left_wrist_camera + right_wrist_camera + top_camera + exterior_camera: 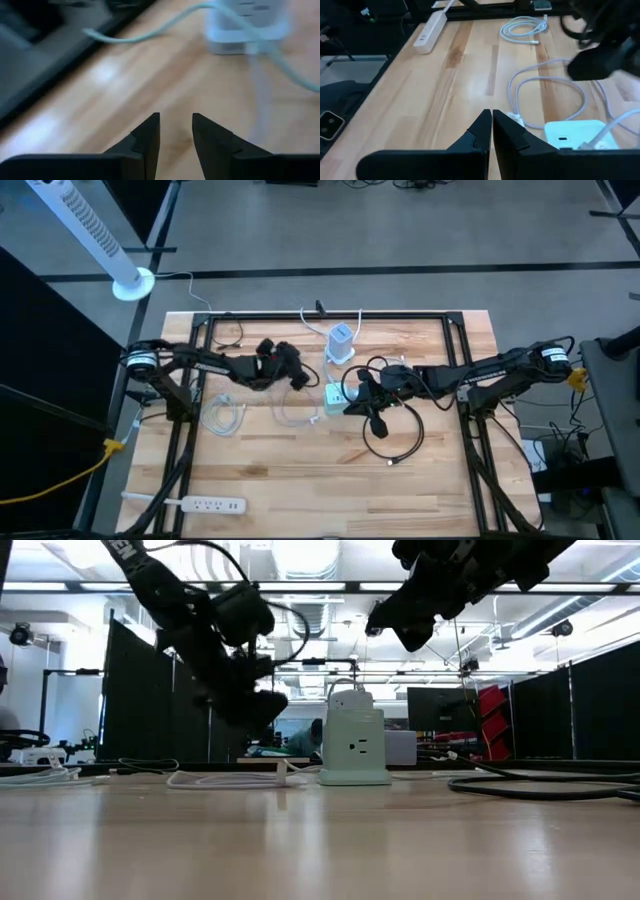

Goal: Insert USB
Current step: Move the top white outlet to the top right of the table

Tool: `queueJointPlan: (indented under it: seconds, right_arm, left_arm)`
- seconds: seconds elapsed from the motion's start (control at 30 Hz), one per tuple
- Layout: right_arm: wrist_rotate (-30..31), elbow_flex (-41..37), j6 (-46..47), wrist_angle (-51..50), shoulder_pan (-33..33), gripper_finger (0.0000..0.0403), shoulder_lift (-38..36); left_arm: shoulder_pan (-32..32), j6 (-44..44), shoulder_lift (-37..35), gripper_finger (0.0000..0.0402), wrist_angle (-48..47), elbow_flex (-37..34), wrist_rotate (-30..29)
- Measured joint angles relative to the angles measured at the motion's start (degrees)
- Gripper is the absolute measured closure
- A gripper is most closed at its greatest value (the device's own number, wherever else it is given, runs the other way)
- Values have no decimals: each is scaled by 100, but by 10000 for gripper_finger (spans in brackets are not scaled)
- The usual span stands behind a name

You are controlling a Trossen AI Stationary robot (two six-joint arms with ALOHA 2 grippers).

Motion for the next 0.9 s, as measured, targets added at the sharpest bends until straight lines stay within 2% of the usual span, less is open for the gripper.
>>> queueJointPlan:
  seconds: [0.07,0.2,0.27,0.33,0.4,0.47,0.57,0.67,0.77,0.9]
  right_arm:
    - [266,0,-74,-55,-9,403,0]
    - [1204,0,-122,-147,-38,403,0]
    - [1544,0,-202,-269,-68,403,16]
    - [1611,0,-228,-303,-102,403,33]
    - [1618,-2,-202,-305,-111,403,33]
    - [1616,-2,-111,-272,-111,403,33]
    - [1601,-2,60,-254,-111,403,33]
    - [1569,-2,208,-259,-111,402,38]
    - [1571,-2,257,-464,-111,389,42]
    - [1632,-2,260,-883,-135,349,44]
  left_arm:
    - [-179,128,0,299,136,-6,260]
    - [-707,151,0,299,466,-31,382]
    - [-857,76,0,299,585,-78,161]
    - [-879,-297,0,300,484,-91,-315]
    - [-732,-414,0,303,360,-98,-442]
    - [-497,-298,0,308,477,-100,-78]
    - [-96,-41,0,317,975,-100,946]
    - [239,116,0,323,1487,-100,1728]
    - [421,166,0,326,1736,-100,1953]
    - [440,262,0,326,1761,-100,2007]
